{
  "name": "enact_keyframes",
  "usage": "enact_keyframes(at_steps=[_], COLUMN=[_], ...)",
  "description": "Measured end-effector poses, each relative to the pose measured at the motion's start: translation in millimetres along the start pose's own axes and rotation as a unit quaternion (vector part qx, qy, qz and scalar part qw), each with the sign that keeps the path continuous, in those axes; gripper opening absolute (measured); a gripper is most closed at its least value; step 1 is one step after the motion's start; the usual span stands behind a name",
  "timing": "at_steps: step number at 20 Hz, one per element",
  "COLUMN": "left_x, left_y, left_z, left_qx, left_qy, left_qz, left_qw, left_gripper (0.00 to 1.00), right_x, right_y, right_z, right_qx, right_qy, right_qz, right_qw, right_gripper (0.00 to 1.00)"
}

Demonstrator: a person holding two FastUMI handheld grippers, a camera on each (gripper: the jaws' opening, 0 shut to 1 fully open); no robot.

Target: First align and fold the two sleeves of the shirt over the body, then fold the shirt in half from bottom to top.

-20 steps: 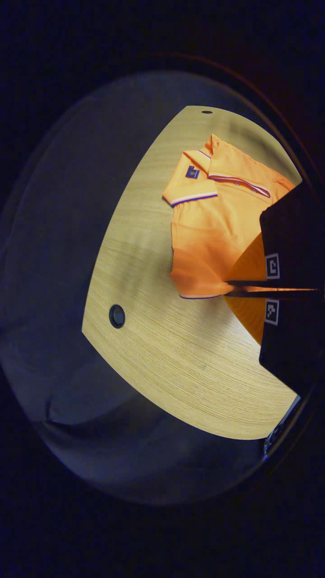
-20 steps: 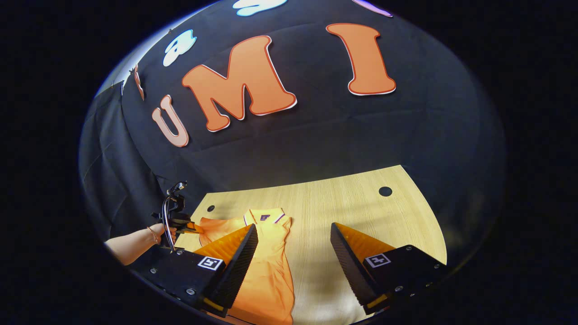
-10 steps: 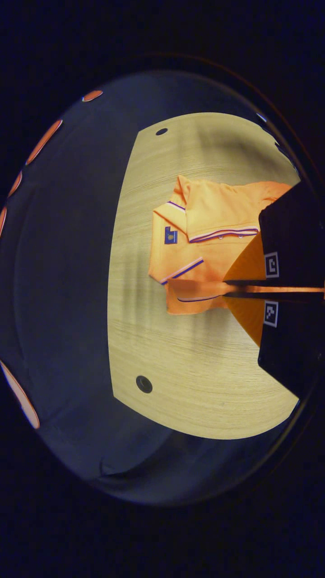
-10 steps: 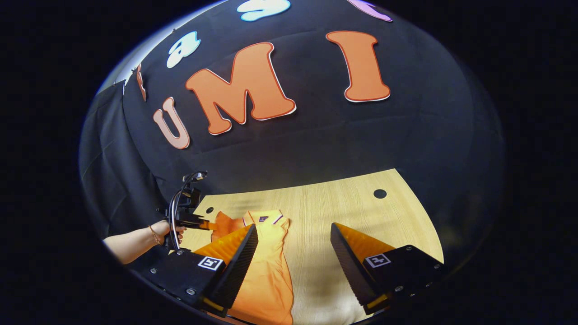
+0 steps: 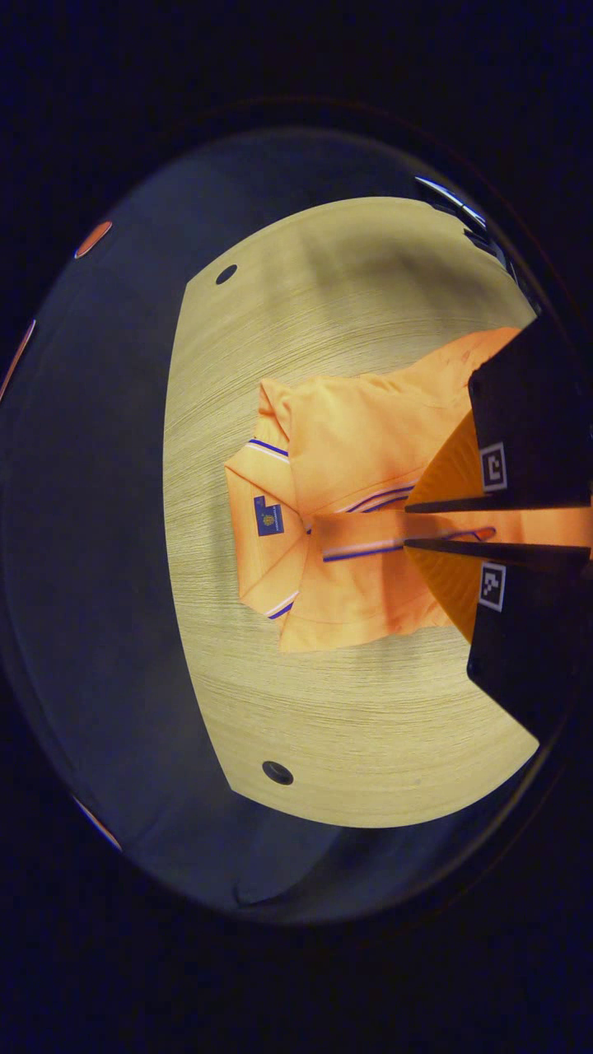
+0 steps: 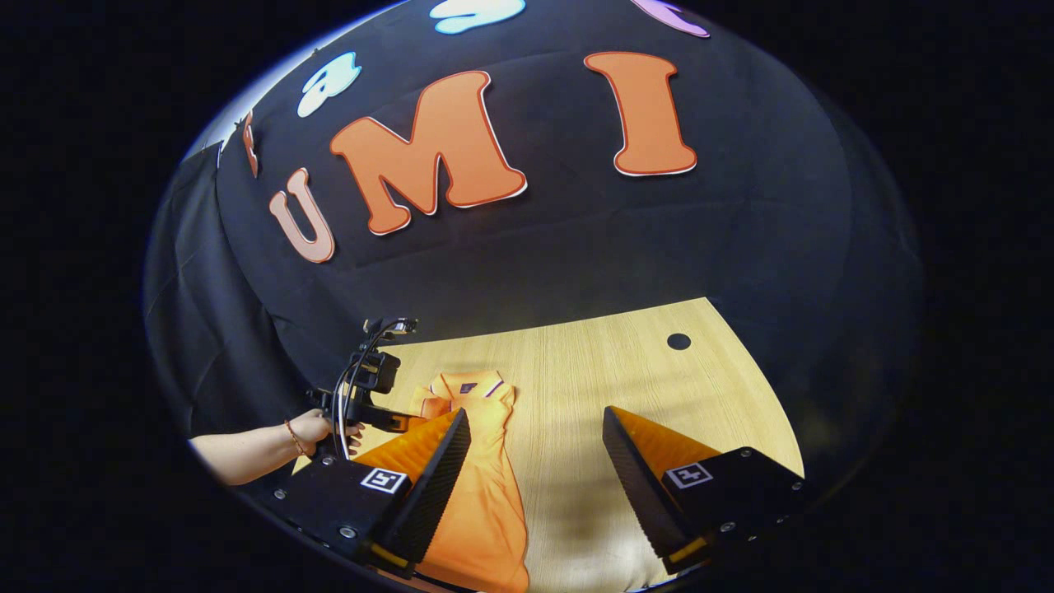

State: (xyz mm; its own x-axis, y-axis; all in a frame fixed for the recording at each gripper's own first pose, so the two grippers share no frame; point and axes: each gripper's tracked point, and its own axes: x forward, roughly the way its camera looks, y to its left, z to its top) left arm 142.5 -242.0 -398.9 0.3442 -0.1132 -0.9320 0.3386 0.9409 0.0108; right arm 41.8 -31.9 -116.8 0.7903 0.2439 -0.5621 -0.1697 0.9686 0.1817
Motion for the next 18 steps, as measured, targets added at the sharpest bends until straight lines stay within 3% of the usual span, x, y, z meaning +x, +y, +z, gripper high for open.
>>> enact_keyframes(at_steps=[1,2,3,4,6,10,18], left_x=[-2,-5,-10,-15,-30,-82,-163], left_y=[-4,-4,-3,-2,2,27,92], left_z=[-1,-3,-3,-5,-10,-17,-64], left_qx=[-0.009,-0.018,-0.027,-0.035,-0.048,-0.059,-0.077], left_qy=[-0.002,-0.005,-0.009,-0.013,-0.020,-0.061,-0.109], left_qz=[-0.011,-0.018,-0.024,-0.031,-0.042,-0.045,-0.036], left_qw=[1.000,1.000,0.999,0.999,0.998,0.995,0.990], left_gripper=[0.26,0.53,0.63,0.82,0.95,1.00,0.99], right_x=[0,2,3,4,8,16,19], right_y=[1,4,8,11,20,53,111], right_z=[0,-1,-2,-3,-5,-8,-31], right_qx=[-0.001,-0.001,-0.002,-0.003,-0.010,-0.032,-0.086], right_qy=[0.001,0.002,0.003,0.005,0.007,0.016,0.040], right_qz=[-0.001,-0.001,0.000,0.001,0.001,0.018,0.024], right_qw=[1.000,1.000,1.000,1.000,1.000,0.999,0.995], right_gripper=[0.99,0.99,0.99,0.99,0.99,0.99,0.99])
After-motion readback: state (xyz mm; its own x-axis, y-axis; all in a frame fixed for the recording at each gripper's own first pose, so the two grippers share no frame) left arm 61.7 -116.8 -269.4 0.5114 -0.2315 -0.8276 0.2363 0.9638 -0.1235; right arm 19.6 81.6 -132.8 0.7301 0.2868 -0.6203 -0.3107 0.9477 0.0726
